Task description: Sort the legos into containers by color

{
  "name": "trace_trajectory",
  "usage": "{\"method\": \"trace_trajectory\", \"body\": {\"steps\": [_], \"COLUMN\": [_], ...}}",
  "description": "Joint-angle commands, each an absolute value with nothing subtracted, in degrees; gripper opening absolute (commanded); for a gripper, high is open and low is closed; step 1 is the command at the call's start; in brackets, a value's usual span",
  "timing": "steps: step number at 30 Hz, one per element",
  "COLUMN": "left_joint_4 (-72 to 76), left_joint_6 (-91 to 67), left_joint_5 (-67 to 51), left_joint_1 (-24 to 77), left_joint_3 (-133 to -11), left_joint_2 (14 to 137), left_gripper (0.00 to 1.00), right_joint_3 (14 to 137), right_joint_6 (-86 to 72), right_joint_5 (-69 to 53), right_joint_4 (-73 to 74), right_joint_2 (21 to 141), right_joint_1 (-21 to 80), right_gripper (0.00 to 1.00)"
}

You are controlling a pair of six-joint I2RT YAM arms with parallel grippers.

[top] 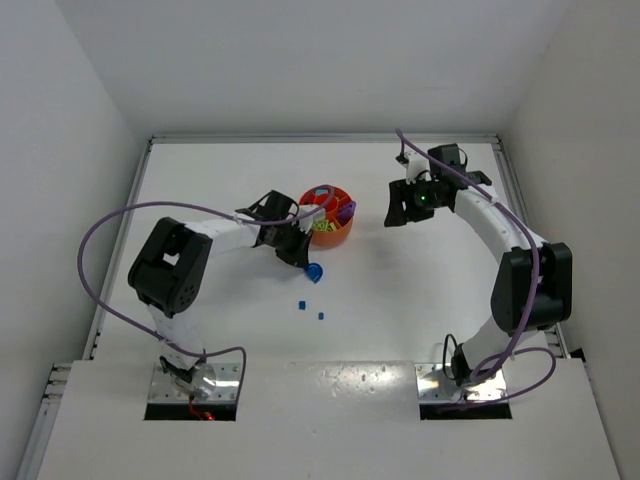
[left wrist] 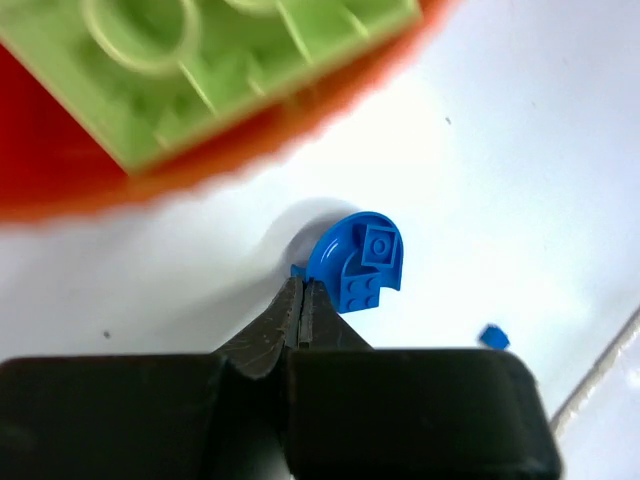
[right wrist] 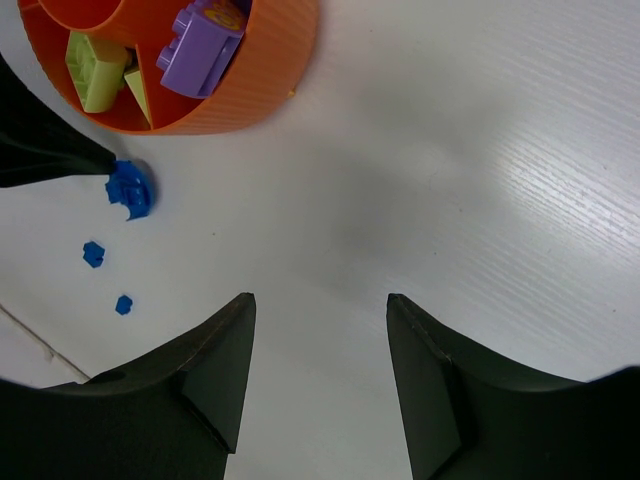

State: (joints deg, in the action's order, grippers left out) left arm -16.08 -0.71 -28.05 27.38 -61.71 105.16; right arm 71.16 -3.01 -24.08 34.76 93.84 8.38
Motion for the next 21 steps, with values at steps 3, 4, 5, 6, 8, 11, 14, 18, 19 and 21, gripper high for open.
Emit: {"method": "trace_trajectory", "body": {"steps": [3,4,5,6,8,11,14,18,19,21], "left_joint_4": [-19.4,-20.1,-20.6,-21.2,-22.4,-23.9,-26.4,-30.3,-31.2,-33.7], "left_joint_6": [1.8,2.5,3.0,3.0,3.6,3.6,3.6,4.1,4.7,5.4], "left_joint_5": [-30.7,-30.7,-31.3,-31.3,-31.3,-31.9,-34.5,-36.5,-36.5,-36.5], "left_joint_1": [28.0,28.0,28.0,28.0,28.0,27.5,26.2,25.1,25.1,24.6], "left_joint_3": [-61.1,-61.1,-61.7,-61.7,-62.2,-63.4,-66.2,-71.3,-72.4,-75.9], "left_joint_2": [99.3,98.4,97.9,97.4,95.5,93.8,93.1,93.7,93.7,94.4], "left_gripper": [0.00,0.00,0.00,0.00,0.00,0.00,0.00,0.00,0.00,0.00], "right_joint_3": [71.2,71.2,71.2,71.2,71.2,71.2,71.2,71.7,72.2,72.2], "right_joint_6": [-2.5,-2.5,-2.5,-2.5,-2.5,-2.5,-2.5,-2.5,-2.5,-2.5], "right_joint_5": [-25.0,-25.0,-25.0,-25.0,-25.0,-25.0,-25.0,-25.0,-25.0,-25.0], "right_joint_4": [33.0,33.0,33.0,33.0,33.0,33.0,33.0,33.6,33.6,33.6], "right_joint_2": [92.2,92.2,92.2,92.2,92.2,92.2,92.7,93.2,93.3,93.3], "right_joint_1": [8.2,8.2,8.2,8.2,8.2,8.2,8.2,8.2,8.2,8.2], "right_gripper": [0.56,0.56,0.56,0.56,0.56,0.56,0.56,0.56,0.56,0.56]}}
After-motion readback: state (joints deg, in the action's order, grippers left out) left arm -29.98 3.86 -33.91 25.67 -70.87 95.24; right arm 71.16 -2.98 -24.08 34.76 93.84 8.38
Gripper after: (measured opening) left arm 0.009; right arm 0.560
